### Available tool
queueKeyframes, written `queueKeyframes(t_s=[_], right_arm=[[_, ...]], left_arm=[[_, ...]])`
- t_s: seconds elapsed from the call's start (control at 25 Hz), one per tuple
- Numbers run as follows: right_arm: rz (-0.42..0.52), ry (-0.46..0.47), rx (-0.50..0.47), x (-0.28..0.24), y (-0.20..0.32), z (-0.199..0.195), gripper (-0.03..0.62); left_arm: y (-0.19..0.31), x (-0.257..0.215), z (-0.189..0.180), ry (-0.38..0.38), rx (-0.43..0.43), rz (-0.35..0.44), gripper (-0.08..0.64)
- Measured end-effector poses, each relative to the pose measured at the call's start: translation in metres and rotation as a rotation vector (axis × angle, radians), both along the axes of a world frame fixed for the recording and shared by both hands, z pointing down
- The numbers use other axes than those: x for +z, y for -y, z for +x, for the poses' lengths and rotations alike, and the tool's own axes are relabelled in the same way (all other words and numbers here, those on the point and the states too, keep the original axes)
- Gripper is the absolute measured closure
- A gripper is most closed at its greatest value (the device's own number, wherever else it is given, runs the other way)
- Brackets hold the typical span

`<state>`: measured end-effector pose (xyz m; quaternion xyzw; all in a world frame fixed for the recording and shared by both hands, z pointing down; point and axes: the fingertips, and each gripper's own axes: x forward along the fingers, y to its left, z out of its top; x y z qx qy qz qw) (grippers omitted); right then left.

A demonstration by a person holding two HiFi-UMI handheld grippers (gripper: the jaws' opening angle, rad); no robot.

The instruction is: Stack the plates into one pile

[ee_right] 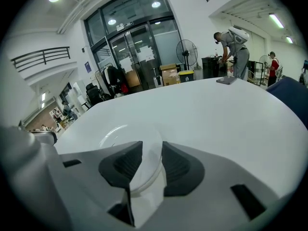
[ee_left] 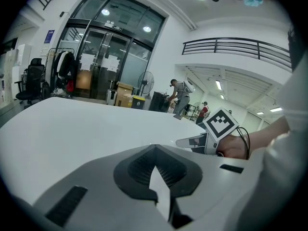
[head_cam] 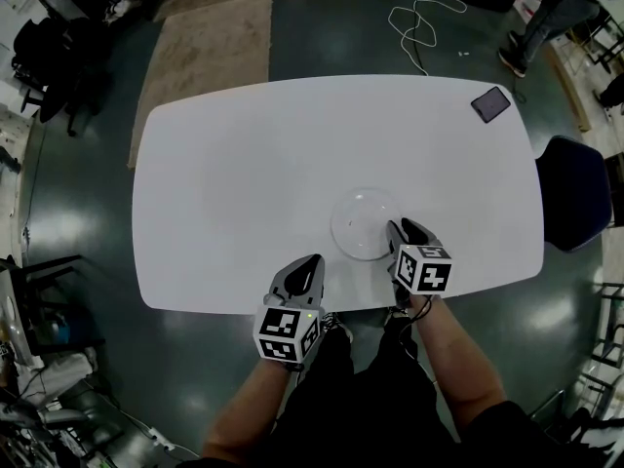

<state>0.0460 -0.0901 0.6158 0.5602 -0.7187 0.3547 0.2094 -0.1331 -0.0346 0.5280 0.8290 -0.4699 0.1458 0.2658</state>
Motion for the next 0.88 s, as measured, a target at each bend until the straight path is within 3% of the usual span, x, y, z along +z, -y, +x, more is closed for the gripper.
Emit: queueKeyframes(t_s=[0.32, 0.48, 0.56, 0.88], right_arm=[[0.022, 0.006, -0.007, -0.008, 0.002, 0.006, 0.452], [0.067, -0.007, -0.037, -0.023, 0.002, 0.011, 0.507], [0.101, -0.008, -0.073, -0.035, 0.001, 0.011, 0.57], [0.32, 0.032, -0.289, -0.122, -0.001, 0.013, 0.575]], left_arm=[[0.003, -0.003, 0.008, -0.003, -0.005, 0.013, 0.543], [0.003, -0.01, 0.016, -0.001, -0.005, 0.024, 0.543], [0.003, -0.013, 0.02, -0.003, -0.008, 0.033, 0.543], [0.007, -0.029, 0.049, -0.008, -0.078, 0.085, 0.543]])
